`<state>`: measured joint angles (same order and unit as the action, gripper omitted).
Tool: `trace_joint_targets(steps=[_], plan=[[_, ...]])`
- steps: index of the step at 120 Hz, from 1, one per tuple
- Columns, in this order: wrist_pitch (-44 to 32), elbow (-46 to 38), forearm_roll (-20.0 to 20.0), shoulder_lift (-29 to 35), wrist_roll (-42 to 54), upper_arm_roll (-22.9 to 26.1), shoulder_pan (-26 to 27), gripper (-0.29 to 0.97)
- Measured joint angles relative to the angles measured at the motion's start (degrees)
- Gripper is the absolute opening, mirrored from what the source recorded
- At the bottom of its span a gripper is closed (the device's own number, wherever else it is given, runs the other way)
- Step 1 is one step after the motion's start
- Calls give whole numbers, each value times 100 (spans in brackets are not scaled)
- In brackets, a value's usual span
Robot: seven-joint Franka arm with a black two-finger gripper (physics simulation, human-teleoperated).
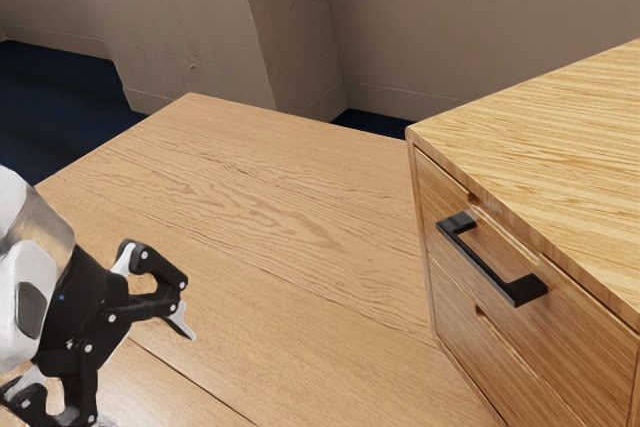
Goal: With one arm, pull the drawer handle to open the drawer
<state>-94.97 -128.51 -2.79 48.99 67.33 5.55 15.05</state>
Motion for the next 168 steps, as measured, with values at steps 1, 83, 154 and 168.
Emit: trace_joint_targets(steps=[1,83,154,168], plan=[[-22,11,-16,-32,48,2,5,66],[-1413,1772,-297,-2198,2279,359,315,66],[-1478,2110,-379,-2763,2906,426,-63,66],[-1483,2254,-385,-2903,2971,437,-63,66]])
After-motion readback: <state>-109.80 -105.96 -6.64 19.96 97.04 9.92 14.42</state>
